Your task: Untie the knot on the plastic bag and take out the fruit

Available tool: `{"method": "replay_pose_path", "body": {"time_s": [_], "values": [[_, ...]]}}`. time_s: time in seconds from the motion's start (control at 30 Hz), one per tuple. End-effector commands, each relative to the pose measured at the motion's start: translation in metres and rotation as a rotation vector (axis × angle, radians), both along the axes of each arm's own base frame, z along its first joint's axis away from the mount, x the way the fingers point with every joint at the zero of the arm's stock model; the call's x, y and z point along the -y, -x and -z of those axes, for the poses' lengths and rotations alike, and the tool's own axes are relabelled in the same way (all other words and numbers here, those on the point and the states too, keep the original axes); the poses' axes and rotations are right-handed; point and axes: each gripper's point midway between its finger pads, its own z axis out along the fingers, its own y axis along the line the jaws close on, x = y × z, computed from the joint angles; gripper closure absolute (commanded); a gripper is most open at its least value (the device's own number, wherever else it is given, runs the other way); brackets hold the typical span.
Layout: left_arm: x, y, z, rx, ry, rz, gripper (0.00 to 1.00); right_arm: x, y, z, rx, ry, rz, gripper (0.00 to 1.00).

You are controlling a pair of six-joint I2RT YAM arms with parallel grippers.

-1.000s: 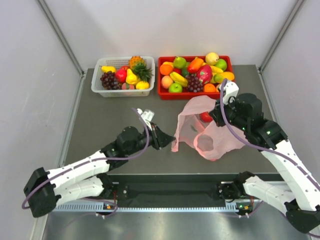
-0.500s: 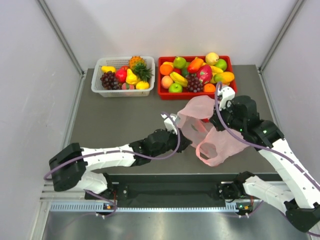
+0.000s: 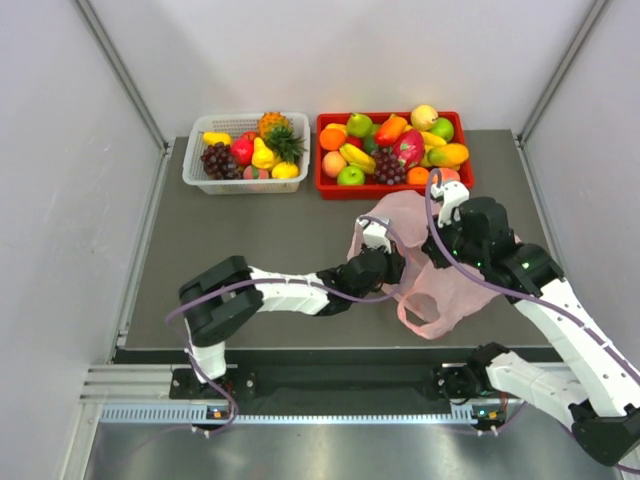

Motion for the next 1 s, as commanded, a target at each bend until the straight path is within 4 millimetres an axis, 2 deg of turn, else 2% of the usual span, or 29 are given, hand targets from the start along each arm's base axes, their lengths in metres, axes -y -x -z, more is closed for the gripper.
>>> {"method": "replay_pose_path", "body": {"time_s": [0.0, 0.1, 0.17, 0.2, 0.23, 0.27, 0.33, 0.37, 0.4, 0.67, 0.77, 0.8, 0.97], "values": [[0.012, -0.032, -0.031, 0.106, 0.083, -0.097, 0.77, 0.008, -0.007, -0.027, 0.067, -0.016, 0.058, 1.0], [0.017, -0.045, -0.017, 0.139, 0.083, -0.115, 0.69, 0.005, -0.008, -0.027, 0.062, -0.022, 0.052, 1.0], [0.023, -0.049, -0.023, 0.172, 0.114, -0.108, 0.64, 0.004, -0.009, -0.025, 0.056, -0.02, 0.051, 1.0], [0.026, -0.05, -0.015, 0.175, 0.104, -0.1, 0.59, 0.004, -0.009, -0.025, 0.055, -0.018, 0.052, 1.0], [0.028, -0.051, -0.014, 0.194, 0.089, -0.088, 0.46, 0.004, -0.009, -0.023, 0.05, -0.018, 0.05, 1.0], [0.031, -0.052, -0.018, 0.214, 0.108, -0.084, 0.4, 0.003, -0.01, -0.023, 0.051, -0.019, 0.049, 1.0], [0.032, -0.056, -0.009, 0.241, 0.08, -0.082, 0.22, 0.003, -0.011, -0.023, 0.051, -0.019, 0.049, 1.0], [0.032, -0.058, -0.01, 0.26, 0.083, -0.089, 0.05, 0.003, -0.011, -0.023, 0.051, -0.017, 0.049, 1.0], [0.032, -0.059, -0.005, 0.272, 0.071, -0.09, 0.01, 0.002, -0.011, -0.024, 0.053, -0.019, 0.048, 1.0], [0.042, -0.063, 0.001, 0.44, 0.017, -0.021, 0.02, -0.002, -0.013, -0.023, 0.053, -0.025, 0.033, 1.0], [0.046, -0.066, 0.01, 0.481, -0.022, -0.008, 0.01, -0.002, -0.014, -0.023, 0.054, -0.026, 0.035, 1.0], [0.045, -0.067, 0.006, 0.512, -0.024, -0.008, 0.01, -0.001, -0.015, -0.022, 0.056, -0.024, 0.038, 1.0], [0.042, -0.059, 0.006, 0.628, -0.023, 0.031, 0.01, -0.001, -0.017, -0.025, 0.07, -0.026, 0.044, 1.0]]}}
